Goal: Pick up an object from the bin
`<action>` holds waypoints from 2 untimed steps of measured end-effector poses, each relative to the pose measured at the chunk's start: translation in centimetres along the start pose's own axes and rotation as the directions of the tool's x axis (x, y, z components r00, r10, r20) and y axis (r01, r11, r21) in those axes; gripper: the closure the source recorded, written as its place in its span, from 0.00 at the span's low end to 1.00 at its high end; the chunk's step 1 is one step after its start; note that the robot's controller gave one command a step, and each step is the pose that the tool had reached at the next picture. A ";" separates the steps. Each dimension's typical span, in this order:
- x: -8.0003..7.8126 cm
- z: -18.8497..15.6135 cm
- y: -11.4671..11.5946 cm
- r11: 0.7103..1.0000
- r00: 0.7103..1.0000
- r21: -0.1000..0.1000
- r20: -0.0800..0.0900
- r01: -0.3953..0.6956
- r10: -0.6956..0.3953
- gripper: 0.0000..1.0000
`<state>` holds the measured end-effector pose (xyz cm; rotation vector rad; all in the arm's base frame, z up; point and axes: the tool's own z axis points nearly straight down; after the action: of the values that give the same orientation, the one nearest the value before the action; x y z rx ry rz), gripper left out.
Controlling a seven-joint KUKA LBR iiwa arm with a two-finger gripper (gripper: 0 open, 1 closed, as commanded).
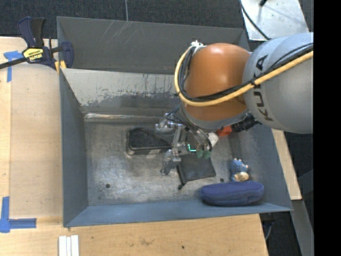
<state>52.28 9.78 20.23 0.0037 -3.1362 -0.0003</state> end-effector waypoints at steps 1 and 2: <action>-4.0 8.3 -1.7 0.991 0.991 0.000 0.016 0.131 -0.131 0.00; -6.5 11.6 -1.6 1.000 1.000 0.000 0.008 -0.019 0.019 0.00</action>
Offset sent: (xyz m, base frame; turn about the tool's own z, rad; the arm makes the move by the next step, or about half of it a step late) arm 0.0536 -0.0249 -0.1287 -0.1742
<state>58.72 8.18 8.57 -0.0266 -3.1442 -0.0006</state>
